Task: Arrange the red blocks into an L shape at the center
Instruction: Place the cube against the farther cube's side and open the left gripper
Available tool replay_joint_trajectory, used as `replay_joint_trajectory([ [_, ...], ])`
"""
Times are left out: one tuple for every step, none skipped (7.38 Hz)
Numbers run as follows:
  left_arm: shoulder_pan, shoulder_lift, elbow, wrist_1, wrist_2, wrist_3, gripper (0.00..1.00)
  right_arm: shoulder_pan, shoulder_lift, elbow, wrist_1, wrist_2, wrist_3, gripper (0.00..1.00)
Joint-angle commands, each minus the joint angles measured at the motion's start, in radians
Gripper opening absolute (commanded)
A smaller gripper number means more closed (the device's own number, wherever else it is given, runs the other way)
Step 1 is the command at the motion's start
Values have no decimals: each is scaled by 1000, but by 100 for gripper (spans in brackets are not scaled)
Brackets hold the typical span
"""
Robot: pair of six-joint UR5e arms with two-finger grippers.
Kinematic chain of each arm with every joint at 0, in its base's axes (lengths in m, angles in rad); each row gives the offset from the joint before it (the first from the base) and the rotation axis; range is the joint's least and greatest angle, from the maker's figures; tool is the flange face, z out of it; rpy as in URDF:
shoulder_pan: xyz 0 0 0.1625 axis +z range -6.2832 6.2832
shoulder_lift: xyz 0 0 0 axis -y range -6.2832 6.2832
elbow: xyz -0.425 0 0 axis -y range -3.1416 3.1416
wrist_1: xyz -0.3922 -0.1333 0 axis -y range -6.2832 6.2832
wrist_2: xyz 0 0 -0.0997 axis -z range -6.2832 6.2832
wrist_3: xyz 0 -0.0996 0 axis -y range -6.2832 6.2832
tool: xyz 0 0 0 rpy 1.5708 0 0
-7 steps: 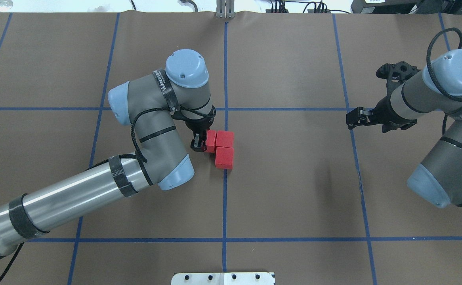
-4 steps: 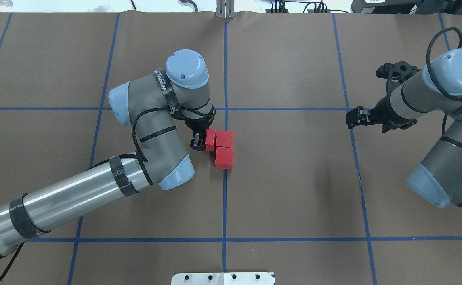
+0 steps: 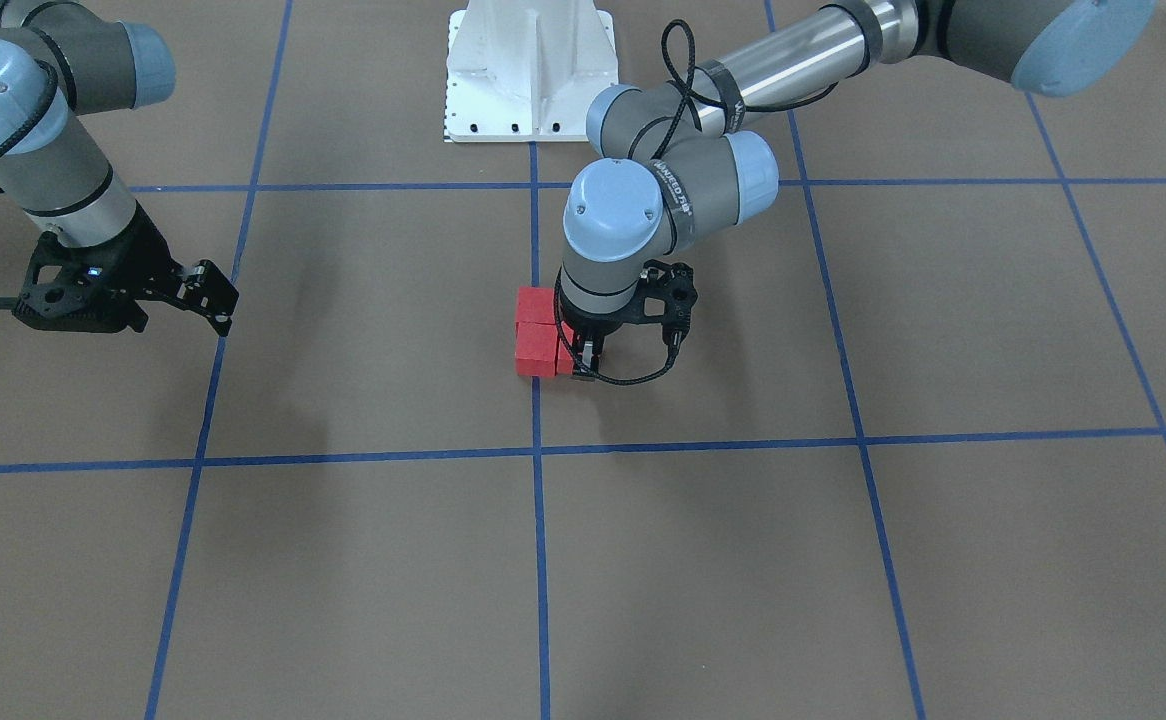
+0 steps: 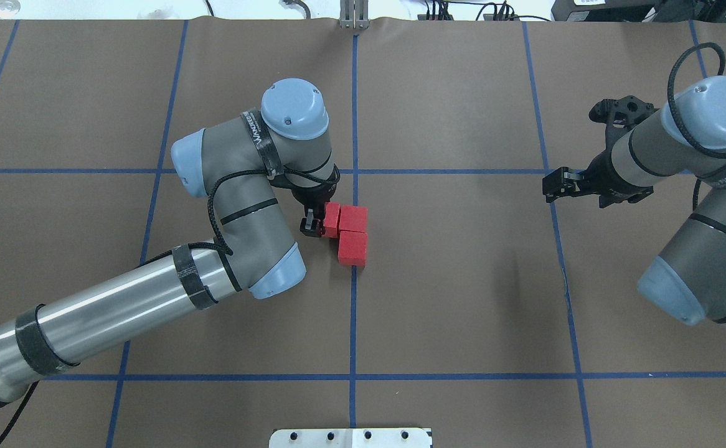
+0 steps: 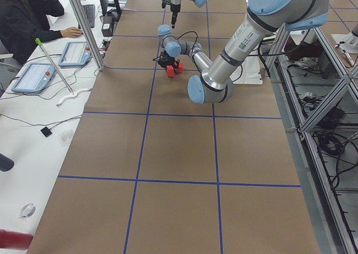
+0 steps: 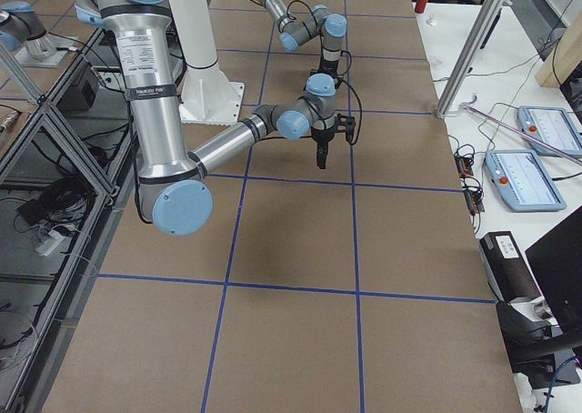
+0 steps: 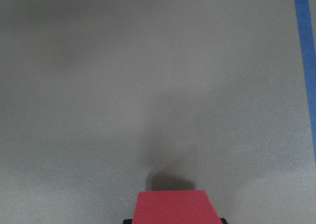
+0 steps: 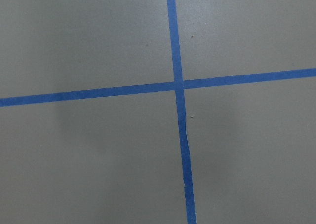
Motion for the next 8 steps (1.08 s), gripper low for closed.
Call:
replay_joint_trajectory([
  [0,-1,2,0,0,-2,0,0,0,-1,0,0,0,100],
  [2,-1,2,-2,0,0,0,0,0,-2,0,0,0,100],
  [3,-1,3,-2,0,0,18,0,0,-1,0,0,0,100],
  [3,-4,6,-6,0,2,99,0,0,-2,0,0,0,100],
  [3,-4,6,-6,0,2,100,0,0,-2,0,0,0,100],
  [3,-5,6,-6,0,2,100,0,0,-2,0,0,0,100],
  [3,-5,5,-6,0,3,100,0,0,-2,0,0,0,100],
  [2,-5,-3,-6,-1,15,100,0,2,-8,0,0,0,100],
])
